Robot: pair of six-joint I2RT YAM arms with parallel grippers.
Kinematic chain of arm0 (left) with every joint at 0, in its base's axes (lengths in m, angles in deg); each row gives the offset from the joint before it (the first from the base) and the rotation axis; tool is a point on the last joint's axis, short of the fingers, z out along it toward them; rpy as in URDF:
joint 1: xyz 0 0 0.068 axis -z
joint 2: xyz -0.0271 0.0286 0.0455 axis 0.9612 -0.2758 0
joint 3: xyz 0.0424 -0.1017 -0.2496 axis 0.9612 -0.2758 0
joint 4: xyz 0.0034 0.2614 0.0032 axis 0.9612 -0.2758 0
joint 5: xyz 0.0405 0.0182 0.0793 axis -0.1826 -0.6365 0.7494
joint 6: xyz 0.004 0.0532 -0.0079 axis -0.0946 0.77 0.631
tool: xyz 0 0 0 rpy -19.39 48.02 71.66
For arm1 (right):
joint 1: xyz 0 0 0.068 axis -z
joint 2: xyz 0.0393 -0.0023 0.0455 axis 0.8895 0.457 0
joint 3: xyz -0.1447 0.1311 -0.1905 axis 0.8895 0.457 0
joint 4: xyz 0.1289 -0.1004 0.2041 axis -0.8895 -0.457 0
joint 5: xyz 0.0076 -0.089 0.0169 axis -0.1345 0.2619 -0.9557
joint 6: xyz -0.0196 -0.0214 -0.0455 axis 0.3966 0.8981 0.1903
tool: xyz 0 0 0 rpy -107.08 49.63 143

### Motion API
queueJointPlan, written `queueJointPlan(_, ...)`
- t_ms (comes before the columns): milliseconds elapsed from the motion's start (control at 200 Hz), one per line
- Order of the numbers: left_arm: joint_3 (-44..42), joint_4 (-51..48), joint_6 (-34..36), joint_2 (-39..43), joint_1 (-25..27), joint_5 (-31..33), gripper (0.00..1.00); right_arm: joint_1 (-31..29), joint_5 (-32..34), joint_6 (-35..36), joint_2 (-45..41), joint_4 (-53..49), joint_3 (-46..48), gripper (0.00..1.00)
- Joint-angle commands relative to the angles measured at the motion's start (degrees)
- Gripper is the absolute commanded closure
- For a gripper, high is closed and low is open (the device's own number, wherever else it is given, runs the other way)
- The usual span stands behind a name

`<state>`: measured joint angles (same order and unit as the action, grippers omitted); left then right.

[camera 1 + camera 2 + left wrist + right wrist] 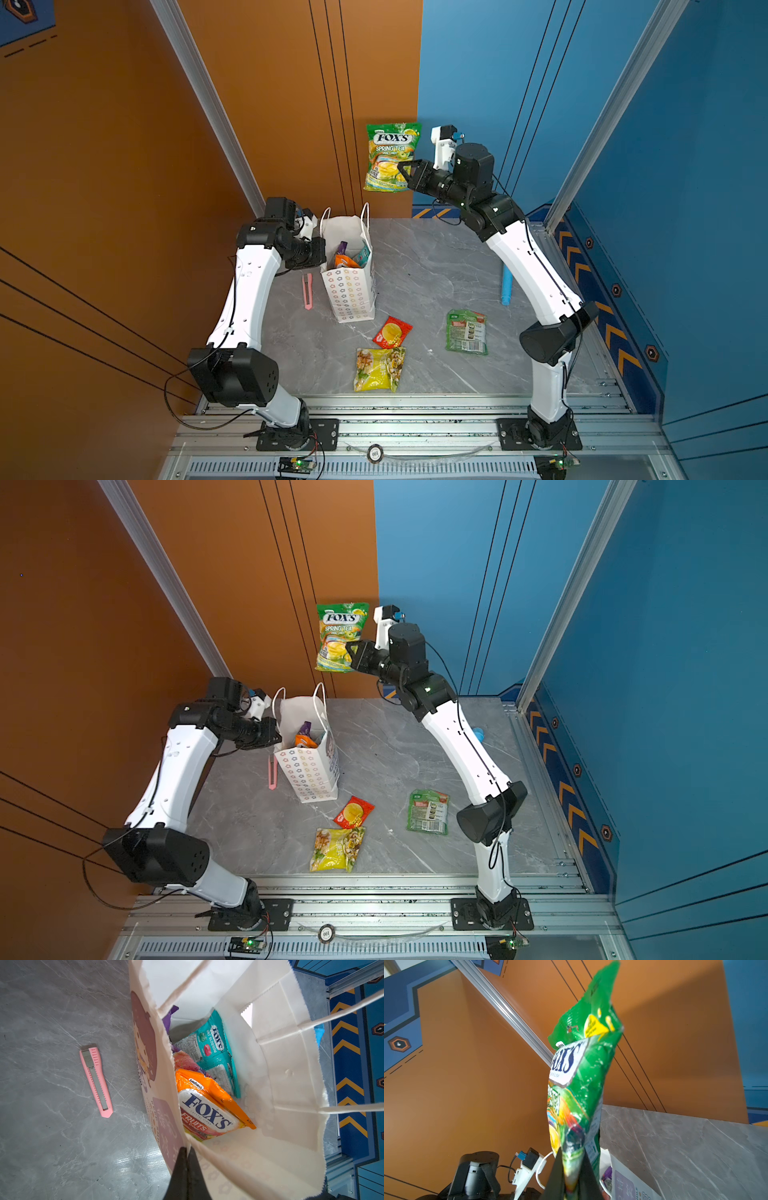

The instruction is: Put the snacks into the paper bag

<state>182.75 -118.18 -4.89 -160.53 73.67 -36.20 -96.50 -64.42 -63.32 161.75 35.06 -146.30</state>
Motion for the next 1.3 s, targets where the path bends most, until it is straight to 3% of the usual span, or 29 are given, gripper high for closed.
queueJointPlan(0,0.5,0.7,0.1,1.7,0.6,-1.9,1.0,-1.8,0.6,-0.7,2.4,3.1,-2.8,1.0)
queueJointPlan(375,0.5,0.6,0.2,1.6,0.8,-1.8,1.0,-8.7,1.0,-3.7,5.1,9.0,-2.9,1.0)
queueJointPlan(851,0.8,0.6,0.3,1.4,0.7,-1.7,1.0,-10.9,0.9,-4.1,7.0,6.4,-2.4,1.0)
queueJointPlan(1291,1.2,0.6,0.3,1.1,0.5,-1.8,1.0,-9.8,4.6,-1.6,-1.5,7.6,12.1,1.0)
